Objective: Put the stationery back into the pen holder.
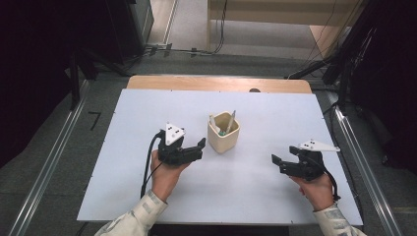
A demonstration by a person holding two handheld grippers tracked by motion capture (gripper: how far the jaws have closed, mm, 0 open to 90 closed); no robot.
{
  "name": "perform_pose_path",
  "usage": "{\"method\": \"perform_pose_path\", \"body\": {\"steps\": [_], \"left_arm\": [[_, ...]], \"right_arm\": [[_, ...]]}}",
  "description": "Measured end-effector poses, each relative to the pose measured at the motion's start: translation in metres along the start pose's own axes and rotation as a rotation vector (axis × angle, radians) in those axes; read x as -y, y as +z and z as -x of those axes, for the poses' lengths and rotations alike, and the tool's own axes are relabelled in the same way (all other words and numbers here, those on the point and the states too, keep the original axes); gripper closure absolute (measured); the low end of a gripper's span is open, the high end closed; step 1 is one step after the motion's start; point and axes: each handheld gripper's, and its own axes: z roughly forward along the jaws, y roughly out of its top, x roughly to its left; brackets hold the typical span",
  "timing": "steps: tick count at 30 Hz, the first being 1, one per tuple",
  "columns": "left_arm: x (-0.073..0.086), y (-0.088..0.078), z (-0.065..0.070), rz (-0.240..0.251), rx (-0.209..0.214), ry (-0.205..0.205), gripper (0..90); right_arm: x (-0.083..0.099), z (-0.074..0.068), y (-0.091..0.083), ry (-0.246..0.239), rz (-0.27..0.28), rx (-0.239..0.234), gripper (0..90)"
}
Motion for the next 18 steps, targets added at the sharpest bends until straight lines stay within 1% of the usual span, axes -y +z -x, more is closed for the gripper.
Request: {"method": "perform_pose_path", "body": {"steps": [6,10,13,14,15,18], "left_arm": [[0.016,-0.006,-0.010,-0.036,-0.022,-0.004,19.8],[0.024,-0.010,-0.016,-0.042,-0.038,-0.007,19.9],[0.030,-0.015,-0.021,-0.043,-0.050,-0.017,20.1],[0.032,-0.017,-0.023,-0.045,-0.062,-0.017,20.1],[0.034,-0.020,-0.025,-0.048,-0.062,-0.019,20.1],[0.040,-0.026,-0.032,-0.053,-0.080,-0.030,20.1]], "right_arm": [[0.002,0.002,-0.002,0.003,-0.002,0.008,18.6],[0.003,0.005,-0.004,0.008,-0.002,0.018,18.4],[0.005,0.007,-0.006,0.012,0.001,0.021,18.4],[0.005,0.008,-0.007,0.011,0.000,0.023,18.4],[0.006,0.009,-0.008,0.013,-0.001,0.025,18.4],[0.008,0.011,-0.009,0.016,-0.002,0.033,18.4]]}}
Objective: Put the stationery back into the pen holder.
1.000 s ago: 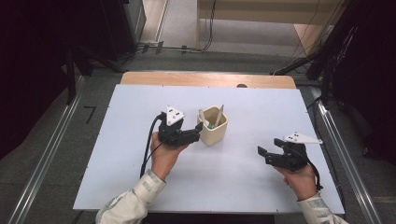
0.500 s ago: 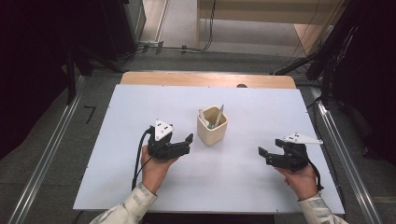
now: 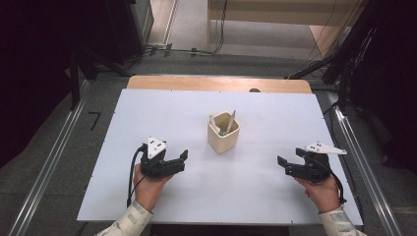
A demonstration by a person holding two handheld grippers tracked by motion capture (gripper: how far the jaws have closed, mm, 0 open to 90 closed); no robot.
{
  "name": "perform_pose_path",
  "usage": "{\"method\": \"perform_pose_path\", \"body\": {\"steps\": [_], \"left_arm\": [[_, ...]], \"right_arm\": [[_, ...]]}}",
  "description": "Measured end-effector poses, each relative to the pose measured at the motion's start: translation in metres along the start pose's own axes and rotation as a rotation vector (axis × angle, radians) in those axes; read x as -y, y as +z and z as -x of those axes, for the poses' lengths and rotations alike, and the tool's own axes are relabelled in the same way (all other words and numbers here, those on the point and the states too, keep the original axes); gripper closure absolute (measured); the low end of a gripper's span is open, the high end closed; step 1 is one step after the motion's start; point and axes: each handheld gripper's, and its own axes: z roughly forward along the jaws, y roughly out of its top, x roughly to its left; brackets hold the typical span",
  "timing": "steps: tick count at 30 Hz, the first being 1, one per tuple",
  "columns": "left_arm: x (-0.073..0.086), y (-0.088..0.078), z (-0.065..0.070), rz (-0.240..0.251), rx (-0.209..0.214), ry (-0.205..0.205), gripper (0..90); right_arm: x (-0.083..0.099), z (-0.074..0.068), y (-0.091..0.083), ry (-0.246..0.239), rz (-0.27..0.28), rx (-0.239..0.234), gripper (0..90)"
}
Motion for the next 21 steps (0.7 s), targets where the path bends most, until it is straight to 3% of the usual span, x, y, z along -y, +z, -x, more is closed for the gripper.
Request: {"method": "perform_pose_path", "body": {"steps": [11,21], "left_arm": [[0.024,-0.017,-0.029,-0.046,-0.072,-0.043,20.0],[0.037,-0.028,-0.052,-0.058,-0.138,-0.086,20.1]], "right_arm": [[0.007,0.012,-0.009,0.033,0.006,0.023,18.3],[0.016,0.021,-0.015,0.056,-0.002,0.046,18.3]]}}
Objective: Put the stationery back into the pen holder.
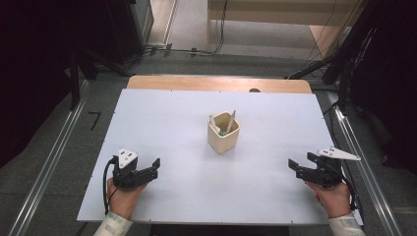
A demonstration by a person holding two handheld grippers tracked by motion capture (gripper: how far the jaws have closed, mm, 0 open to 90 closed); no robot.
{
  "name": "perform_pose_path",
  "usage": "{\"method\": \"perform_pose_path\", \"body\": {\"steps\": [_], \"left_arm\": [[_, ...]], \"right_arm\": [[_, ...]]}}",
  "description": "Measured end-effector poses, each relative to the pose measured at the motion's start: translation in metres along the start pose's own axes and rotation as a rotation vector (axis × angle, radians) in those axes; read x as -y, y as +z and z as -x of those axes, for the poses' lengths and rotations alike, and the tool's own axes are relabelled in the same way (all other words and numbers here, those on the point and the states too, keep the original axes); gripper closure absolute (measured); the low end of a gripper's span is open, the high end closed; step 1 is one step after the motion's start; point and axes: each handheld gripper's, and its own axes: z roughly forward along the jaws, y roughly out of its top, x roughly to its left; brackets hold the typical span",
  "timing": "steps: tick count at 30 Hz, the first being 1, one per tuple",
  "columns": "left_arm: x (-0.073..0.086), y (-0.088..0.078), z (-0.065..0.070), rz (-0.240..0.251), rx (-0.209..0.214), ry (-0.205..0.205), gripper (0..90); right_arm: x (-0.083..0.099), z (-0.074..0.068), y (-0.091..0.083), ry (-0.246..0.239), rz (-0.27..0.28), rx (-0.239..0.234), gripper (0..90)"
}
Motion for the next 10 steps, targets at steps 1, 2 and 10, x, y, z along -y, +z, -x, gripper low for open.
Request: {"method": "perform_pose_path", "body": {"steps": [1,2,10], "left_arm": [[0.001,0.000,-0.001,-0.002,0.000,-0.002,20.1],[0.001,0.000,-0.003,-0.001,-0.002,-0.008,20.1],[0.006,0.001,-0.012,-0.004,0.006,-0.039,20.2]], "right_arm": [[0.001,0.001,0.000,0.000,0.001,0.002,18.3],[0.001,0.001,-0.001,0.001,0.001,0.004,18.3],[0.005,0.007,-0.004,0.020,0.000,0.016,18.3]]}}
